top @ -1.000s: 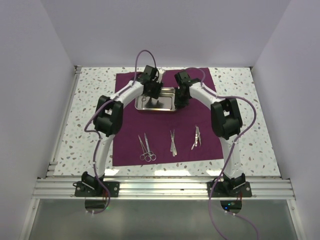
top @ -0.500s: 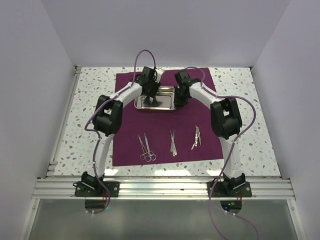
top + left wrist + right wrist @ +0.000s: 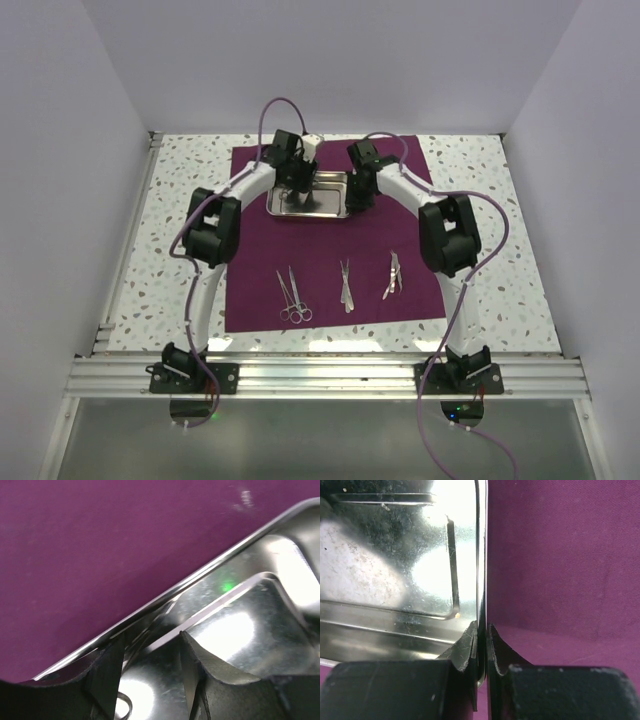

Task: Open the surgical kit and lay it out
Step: Place the container in the surgical kit.

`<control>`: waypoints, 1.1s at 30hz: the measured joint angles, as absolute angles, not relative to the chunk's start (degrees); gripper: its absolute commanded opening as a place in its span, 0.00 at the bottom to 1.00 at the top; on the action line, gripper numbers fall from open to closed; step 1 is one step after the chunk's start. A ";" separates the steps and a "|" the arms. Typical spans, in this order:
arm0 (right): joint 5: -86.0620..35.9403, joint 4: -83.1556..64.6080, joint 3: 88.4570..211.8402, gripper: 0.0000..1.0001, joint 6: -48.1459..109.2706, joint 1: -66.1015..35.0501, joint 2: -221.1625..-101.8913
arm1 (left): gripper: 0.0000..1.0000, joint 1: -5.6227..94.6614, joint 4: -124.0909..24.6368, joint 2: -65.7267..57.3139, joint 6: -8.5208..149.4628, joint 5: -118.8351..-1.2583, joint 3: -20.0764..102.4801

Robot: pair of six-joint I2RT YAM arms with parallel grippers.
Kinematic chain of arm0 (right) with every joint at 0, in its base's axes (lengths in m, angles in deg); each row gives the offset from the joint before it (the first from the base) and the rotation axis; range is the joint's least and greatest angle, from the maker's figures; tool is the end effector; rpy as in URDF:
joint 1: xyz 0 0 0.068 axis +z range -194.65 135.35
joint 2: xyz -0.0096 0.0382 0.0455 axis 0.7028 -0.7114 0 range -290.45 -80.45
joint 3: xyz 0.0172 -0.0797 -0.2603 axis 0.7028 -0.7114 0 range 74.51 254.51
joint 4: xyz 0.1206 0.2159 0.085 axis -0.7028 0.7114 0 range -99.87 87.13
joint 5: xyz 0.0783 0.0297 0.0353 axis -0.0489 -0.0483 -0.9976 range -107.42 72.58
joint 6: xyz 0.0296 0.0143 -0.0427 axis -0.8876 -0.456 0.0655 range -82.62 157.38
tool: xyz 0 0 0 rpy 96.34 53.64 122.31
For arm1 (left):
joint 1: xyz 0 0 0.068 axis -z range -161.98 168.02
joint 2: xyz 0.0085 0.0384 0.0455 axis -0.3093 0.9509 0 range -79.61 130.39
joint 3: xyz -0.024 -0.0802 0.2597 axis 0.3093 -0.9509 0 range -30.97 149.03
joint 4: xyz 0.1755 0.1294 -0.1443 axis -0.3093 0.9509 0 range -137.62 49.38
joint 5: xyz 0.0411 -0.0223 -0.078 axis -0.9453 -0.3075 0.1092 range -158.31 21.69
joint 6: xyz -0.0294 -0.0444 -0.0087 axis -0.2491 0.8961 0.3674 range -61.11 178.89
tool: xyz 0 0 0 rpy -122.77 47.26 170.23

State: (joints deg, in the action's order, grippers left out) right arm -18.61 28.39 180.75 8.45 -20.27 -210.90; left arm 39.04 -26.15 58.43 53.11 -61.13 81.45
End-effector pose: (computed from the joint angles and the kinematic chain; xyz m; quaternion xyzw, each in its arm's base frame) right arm 0.4459 0.2030 0.1714 0.0360 0.9706 0.1158 0.2081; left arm 0.5002 -0.1971 0.1580 0.2376 0.8983 -0.1062 0.3541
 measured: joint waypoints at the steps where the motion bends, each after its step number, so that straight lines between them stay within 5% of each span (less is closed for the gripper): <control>1: -18.52 28.39 180.75 0.00 8.41 -20.23 -210.90 | 0.51 38.93 -26.06 58.88 53.11 -58.81 82.00; 7: -18.50 28.87 181.32 0.00 8.65 -20.23 -211.18 | 0.51 38.75 -25.76 59.71 51.80 -49.43 82.81; 14: -18.48 31.43 184.23 0.00 9.35 -20.23 -212.54 | 0.47 40.37 -28.38 58.80 50.75 -52.34 80.01; 21: -18.50 31.56 184.53 0.00 9.56 -20.23 -212.76 | 0.28 40.92 -25.03 60.11 53.22 -56.54 83.29; 29: -18.55 31.50 184.55 0.00 9.63 -20.23 -212.78 | 0.25 40.92 -24.31 59.80 56.65 -59.40 82.50; 33: -18.59 31.60 184.75 0.00 9.70 -20.23 -212.84 | 0.05 40.89 -24.25 59.63 57.04 -59.79 82.18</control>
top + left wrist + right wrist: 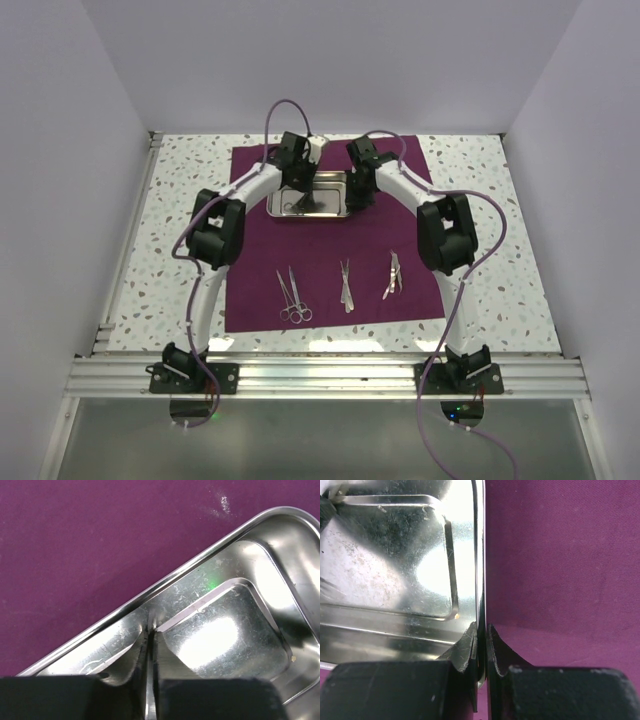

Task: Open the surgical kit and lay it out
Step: Place the container in the surgical kit, then move the container from the surgical kit.

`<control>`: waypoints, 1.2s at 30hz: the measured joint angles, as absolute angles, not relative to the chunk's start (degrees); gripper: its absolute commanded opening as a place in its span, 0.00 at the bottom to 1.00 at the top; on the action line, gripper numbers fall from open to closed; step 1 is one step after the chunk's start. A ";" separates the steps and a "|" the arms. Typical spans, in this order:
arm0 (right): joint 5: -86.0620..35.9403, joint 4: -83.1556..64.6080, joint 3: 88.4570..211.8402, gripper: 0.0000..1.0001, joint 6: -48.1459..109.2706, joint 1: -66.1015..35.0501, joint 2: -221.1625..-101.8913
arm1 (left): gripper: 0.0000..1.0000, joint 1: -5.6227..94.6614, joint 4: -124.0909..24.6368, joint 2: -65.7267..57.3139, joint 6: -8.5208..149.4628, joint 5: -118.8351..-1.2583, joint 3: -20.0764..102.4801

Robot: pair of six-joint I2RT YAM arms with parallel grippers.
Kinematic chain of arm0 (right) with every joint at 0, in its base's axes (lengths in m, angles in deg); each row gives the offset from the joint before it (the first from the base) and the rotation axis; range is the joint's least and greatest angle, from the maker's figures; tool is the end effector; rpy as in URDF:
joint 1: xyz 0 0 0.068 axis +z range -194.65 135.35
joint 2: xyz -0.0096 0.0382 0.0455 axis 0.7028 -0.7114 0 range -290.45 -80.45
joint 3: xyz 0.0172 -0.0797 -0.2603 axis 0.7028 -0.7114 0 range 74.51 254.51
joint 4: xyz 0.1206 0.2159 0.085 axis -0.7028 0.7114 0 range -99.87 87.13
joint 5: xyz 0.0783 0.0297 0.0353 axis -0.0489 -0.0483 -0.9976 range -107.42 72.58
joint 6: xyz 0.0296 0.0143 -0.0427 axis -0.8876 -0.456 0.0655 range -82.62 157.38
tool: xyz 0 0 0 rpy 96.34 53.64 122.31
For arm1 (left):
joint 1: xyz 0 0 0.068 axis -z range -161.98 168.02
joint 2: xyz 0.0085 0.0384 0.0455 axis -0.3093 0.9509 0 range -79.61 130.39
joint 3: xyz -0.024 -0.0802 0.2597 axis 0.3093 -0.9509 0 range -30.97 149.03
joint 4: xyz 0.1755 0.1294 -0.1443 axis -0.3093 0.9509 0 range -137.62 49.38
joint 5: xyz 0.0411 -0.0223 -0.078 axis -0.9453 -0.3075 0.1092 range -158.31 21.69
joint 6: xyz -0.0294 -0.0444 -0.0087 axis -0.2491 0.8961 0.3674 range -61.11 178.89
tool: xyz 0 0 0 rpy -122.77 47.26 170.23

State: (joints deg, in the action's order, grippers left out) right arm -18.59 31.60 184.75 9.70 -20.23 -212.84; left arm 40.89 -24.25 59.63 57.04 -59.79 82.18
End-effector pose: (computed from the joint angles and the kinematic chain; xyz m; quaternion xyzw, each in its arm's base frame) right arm 0.4515 0.2059 0.1735 0.0253 0.9733 0.1091 0.2006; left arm 0.4931 -0.2138 0.1489 0.2254 0.9083 -0.1315 0.3269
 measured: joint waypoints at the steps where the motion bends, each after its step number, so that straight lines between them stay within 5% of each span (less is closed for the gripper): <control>1: -18.59 31.65 184.75 0.00 9.76 -20.23 -212.84 | 0.04 40.87 -24.20 59.61 57.31 -59.84 82.15; 34: -21.67 28.15 186.26 0.00 7.79 -20.29 -214.59 | 0.00 41.31 -7.61 60.00 74.84 -60.04 97.19; 36: -21.76 28.09 186.61 0.00 7.75 -20.29 -214.86 | 0.14 41.11 -7.44 60.00 74.36 -60.10 96.82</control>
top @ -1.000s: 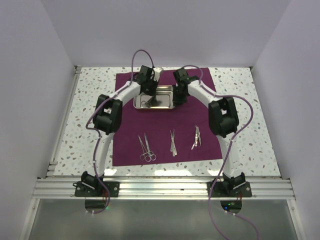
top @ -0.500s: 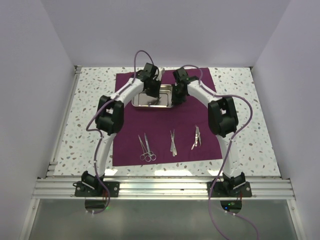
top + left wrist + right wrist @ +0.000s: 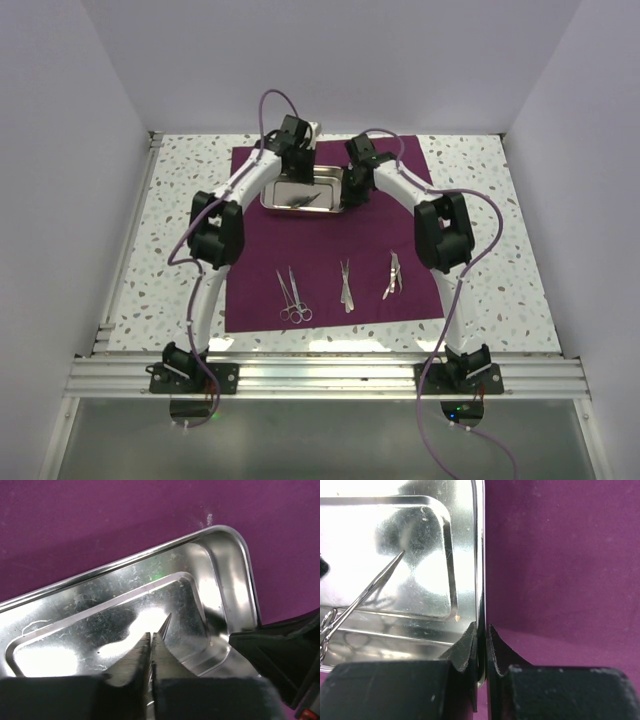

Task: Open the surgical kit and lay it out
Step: Move the container from the surgical kit, then pick up the medical item from the container.

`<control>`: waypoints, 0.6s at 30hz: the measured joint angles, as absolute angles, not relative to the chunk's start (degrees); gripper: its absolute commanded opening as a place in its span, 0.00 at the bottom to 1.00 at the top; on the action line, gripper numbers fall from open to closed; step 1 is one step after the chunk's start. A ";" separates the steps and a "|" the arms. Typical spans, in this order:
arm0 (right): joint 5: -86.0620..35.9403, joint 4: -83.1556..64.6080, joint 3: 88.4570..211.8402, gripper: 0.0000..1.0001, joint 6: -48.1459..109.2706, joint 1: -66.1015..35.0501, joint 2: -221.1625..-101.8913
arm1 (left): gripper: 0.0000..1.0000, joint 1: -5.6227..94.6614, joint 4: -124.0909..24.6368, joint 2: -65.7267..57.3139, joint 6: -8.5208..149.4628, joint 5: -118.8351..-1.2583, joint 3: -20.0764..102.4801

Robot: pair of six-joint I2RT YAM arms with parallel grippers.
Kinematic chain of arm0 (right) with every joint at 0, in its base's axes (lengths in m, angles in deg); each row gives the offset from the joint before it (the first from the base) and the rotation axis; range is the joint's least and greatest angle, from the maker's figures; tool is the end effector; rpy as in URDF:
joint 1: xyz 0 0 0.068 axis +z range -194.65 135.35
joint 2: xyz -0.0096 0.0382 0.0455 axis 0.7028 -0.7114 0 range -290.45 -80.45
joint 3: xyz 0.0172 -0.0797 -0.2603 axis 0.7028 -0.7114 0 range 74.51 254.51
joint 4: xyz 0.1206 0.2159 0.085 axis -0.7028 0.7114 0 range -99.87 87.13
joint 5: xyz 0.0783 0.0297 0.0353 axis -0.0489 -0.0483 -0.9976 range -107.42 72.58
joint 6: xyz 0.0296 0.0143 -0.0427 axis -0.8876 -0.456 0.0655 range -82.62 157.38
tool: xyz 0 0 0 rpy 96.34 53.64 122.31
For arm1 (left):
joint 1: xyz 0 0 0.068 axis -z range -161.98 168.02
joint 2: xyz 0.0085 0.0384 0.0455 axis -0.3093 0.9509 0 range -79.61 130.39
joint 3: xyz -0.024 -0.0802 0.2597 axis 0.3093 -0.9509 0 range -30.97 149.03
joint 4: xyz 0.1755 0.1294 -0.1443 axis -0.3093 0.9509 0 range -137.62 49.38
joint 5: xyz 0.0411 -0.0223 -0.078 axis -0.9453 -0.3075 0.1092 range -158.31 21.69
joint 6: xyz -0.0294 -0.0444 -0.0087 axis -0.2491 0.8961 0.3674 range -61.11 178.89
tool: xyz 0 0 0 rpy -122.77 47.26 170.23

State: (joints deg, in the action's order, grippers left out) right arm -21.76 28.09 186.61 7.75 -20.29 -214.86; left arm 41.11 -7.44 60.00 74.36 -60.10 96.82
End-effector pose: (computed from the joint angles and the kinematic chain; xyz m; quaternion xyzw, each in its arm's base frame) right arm 0.4620 0.2123 0.1695 0.0346 0.9653 0.1490 0.2118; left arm 0.4951 -0.2167 0.2069 0.0860 0.9395 -0.1711 0.2841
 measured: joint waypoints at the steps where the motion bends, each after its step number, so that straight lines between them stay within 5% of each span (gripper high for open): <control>1: -21.85 28.09 186.76 0.00 7.75 -20.29 -214.96 | 0.30 40.98 -7.46 60.00 74.01 -60.12 96.38; 5: -22.00 27.93 187.02 0.00 7.71 -20.29 -215.14 | 0.47 40.96 -7.92 59.50 71.84 -60.17 91.49; 18: -22.92 27.58 187.64 0.00 7.44 -20.29 -215.73 | 0.49 41.46 -9.14 56.44 65.70 -59.34 88.14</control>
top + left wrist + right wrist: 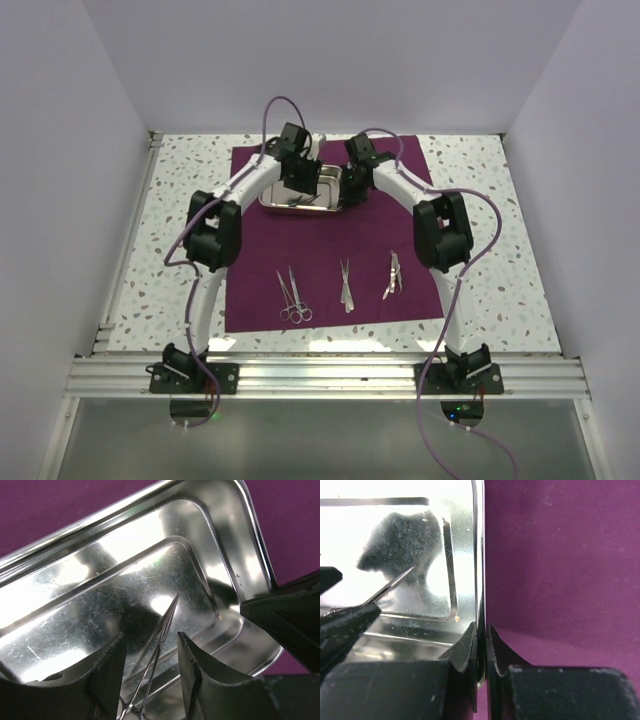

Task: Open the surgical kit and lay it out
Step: Pick up the medical item from the container.

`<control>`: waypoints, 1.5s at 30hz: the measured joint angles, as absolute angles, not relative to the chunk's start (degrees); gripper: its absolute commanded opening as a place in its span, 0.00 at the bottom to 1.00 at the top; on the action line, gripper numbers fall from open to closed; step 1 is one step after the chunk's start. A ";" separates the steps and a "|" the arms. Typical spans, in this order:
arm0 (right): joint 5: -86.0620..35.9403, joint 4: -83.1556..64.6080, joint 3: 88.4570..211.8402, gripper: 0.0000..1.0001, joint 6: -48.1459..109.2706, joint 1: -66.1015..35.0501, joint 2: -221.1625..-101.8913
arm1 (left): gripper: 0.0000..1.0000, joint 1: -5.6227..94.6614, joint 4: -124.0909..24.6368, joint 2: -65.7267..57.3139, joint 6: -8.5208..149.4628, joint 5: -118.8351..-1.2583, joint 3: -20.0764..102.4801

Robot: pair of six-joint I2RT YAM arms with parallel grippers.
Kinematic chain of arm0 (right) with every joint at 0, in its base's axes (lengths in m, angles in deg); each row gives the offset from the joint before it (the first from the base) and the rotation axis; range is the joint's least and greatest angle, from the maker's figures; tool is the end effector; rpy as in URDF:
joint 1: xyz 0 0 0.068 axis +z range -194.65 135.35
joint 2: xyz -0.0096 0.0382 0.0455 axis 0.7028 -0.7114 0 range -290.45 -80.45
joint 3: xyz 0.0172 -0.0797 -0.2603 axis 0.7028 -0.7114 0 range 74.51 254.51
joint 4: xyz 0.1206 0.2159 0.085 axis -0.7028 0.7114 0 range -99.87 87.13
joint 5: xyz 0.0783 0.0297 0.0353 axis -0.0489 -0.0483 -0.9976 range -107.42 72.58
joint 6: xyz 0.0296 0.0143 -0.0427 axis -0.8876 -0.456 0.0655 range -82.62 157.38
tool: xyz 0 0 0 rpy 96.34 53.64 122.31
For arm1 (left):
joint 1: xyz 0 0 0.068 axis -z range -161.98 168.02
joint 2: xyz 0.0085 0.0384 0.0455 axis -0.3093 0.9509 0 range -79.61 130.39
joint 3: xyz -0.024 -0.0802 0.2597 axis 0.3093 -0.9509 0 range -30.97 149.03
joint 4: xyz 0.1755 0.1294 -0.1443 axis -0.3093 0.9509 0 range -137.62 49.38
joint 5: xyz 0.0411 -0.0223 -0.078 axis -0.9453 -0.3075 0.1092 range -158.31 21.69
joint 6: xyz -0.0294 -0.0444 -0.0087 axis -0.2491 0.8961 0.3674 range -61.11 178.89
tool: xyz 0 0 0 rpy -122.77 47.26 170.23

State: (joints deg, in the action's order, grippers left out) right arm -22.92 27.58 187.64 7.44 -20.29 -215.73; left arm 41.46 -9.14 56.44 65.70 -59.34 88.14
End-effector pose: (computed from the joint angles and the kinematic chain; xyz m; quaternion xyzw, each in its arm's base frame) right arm 0.4654 0.2146 0.1680 0.0343 0.9634 0.1607 0.2119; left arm 0.4784 -0.2136 0.1928 0.1607 0.9385 -0.1494 0.2665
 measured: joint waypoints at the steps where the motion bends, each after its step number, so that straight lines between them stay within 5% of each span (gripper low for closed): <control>1: -22.96 27.50 187.72 0.00 7.42 -20.29 -215.82 | 0.48 41.55 -9.12 56.44 65.24 -58.96 88.14; 9: -23.00 27.28 188.20 0.00 7.40 -20.29 -216.14 | 0.43 43.80 -8.31 56.44 60.00 -58.99 88.10; 18: -23.00 27.19 188.40 0.00 7.53 -20.29 -216.23 | 0.34 47.65 -7.68 56.44 57.55 -73.89 85.74; 21: -22.98 27.10 188.36 0.00 7.55 -20.31 -216.23 | 0.22 47.65 -7.66 56.46 57.68 -78.61 85.58; 24: -23.05 26.86 188.16 0.00 7.55 -20.34 -216.23 | 0.00 47.54 -7.66 56.50 57.55 -82.09 85.52; 37: -23.24 26.64 188.18 0.00 7.38 -20.60 -216.25 | 0.00 47.30 -6.83 57.51 62.03 -82.94 91.66; 45: -23.20 27.01 191.96 0.00 7.23 -21.12 -218.57 | 0.00 47.30 -7.37 46.73 73.11 -82.46 87.20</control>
